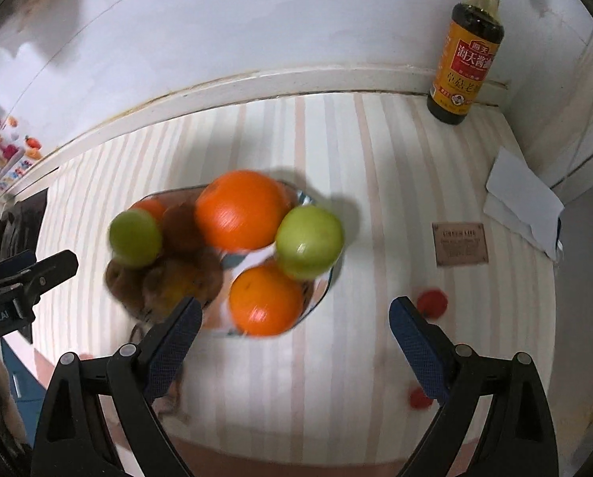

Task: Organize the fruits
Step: 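Lift both grippers away from the plate toward the red tomatoes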

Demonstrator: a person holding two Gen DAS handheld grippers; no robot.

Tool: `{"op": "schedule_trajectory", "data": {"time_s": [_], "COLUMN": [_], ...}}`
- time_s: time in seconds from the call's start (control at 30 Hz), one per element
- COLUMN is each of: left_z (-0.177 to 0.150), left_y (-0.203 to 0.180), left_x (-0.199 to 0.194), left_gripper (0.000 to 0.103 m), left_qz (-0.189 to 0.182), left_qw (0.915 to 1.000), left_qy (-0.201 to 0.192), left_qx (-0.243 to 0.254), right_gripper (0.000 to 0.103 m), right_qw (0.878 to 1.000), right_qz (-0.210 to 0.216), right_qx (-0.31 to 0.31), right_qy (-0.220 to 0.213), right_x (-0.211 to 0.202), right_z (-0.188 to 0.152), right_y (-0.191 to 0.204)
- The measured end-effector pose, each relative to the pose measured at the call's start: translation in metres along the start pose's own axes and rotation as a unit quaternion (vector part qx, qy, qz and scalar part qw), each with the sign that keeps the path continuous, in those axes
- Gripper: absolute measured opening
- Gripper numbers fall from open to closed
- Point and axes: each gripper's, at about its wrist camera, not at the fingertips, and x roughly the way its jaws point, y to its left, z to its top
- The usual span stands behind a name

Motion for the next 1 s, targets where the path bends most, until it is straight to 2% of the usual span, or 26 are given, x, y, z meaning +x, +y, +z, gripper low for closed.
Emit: {"op": "schedule_trajectory", "data": {"time_s": [0.3,0.57,0.83,1.0], "left_z": [-0.043,-0.072,-0.094,-0.103], "left_y": [0.000,-0.004,-0.008,-0.011], "left_x": [-0.072,-0.139,-0.177,-0.185], "left_gripper": [0.095,0.095,0.095,0.095], "left_qz": [0.009,-0.005,-0.010,-0.010], "left_qw": [0.9988,0.9958,0.9936,0.9933], "left_qy": [-0.048,-0.091,-0.113,-0.115], "left_qx": [0.004,0.004,0.005,0.008], "right_gripper": [0.097,0.098,0.098,0.098], "right_qw": [0.999,0.996,0.992,0.990], "right_qz": [0.001,0.016,0.010,0.004], "right_qx": [-0.019,-0.018,-0.026,-0.028], "right_qy": [-0.035,-0.086,-0.123,-0.141], "right_x": [-0.078,-0.156,-0.216,-0.239], "right_z": [-0.038,-0.066,-0.090,-0.099], "right_y": [0.017,0.022,0.028,0.031]}}
